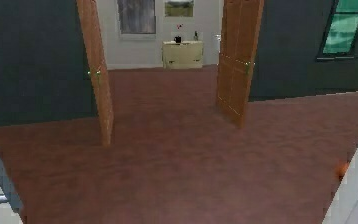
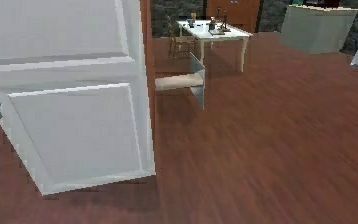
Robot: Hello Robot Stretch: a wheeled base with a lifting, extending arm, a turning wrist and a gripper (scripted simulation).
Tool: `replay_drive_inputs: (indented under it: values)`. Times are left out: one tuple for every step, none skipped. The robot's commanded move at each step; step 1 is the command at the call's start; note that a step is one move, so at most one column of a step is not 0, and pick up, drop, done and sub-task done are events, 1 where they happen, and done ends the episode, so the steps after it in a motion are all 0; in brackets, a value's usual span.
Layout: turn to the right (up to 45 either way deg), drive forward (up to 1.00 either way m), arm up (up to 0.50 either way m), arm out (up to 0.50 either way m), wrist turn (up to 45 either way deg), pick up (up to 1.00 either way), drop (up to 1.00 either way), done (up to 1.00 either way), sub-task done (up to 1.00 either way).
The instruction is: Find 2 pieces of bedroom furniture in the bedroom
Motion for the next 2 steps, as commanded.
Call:
replay_drive_inputs:
  values:
    - [6.0,0.0,0.0,0.0,0.0,0.0,0.0,0.0,0.0]
    - [0.0,0.45,0.0,0.0,0.0,0.0,0.0,0.0,0.0]
